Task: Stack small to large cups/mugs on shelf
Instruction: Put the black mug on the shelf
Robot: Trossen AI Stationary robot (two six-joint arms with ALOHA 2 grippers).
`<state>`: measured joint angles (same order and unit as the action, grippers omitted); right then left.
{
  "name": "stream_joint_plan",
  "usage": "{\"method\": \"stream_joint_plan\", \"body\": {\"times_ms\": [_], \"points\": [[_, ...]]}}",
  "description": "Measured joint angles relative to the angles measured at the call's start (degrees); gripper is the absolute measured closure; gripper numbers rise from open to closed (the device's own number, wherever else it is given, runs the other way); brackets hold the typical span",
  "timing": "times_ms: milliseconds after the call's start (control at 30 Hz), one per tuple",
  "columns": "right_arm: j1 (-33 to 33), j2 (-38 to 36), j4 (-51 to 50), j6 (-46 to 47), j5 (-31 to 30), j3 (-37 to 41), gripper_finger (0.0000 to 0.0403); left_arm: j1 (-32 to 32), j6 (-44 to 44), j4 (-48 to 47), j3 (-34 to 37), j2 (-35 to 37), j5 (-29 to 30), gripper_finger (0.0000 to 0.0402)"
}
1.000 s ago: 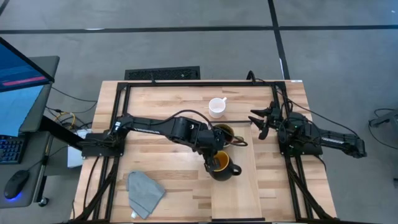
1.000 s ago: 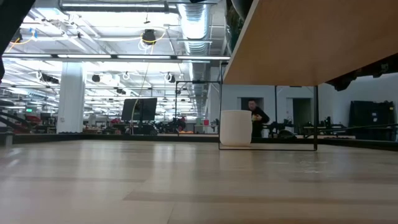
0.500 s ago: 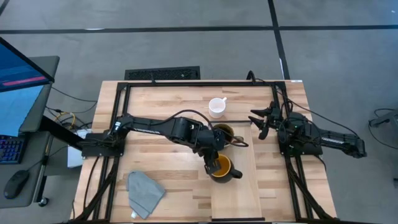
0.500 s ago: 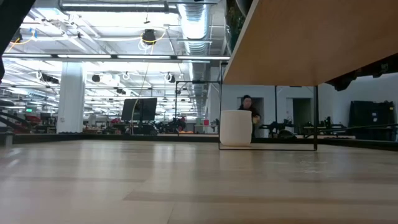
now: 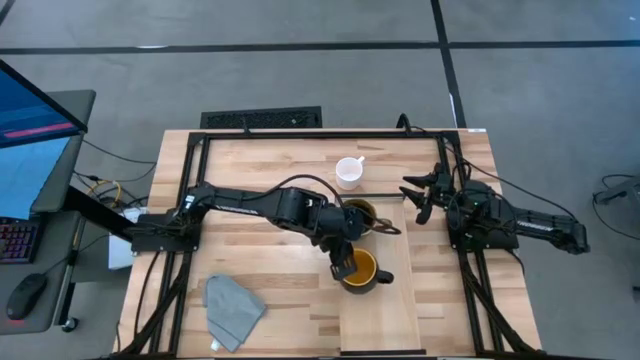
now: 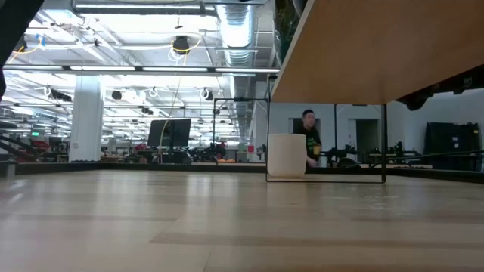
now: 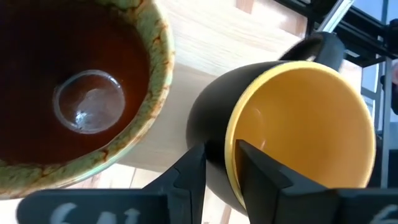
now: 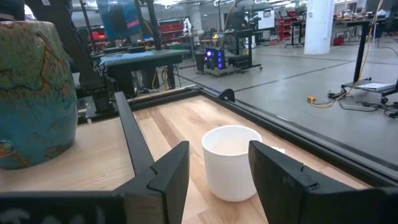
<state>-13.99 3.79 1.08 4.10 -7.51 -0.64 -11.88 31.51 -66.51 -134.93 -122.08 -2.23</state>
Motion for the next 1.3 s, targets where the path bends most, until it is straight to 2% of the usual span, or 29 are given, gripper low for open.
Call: {"method": "stream_joint_plan", "body": {"times_ms": [600, 1300], "points": [[0.0, 0.0, 0.0, 0.0, 0.0, 0.0, 0.0214, 0.5, -0.3, 0.6, 0.0, 0.2, -0.9, 0.0278], [0.0, 0.0, 0.0, 0.0, 0.1, 0.0, 0.0214, 0.5, 1.1, 0.9, 0.0, 0.2, -3.9, 0.0275]]}}
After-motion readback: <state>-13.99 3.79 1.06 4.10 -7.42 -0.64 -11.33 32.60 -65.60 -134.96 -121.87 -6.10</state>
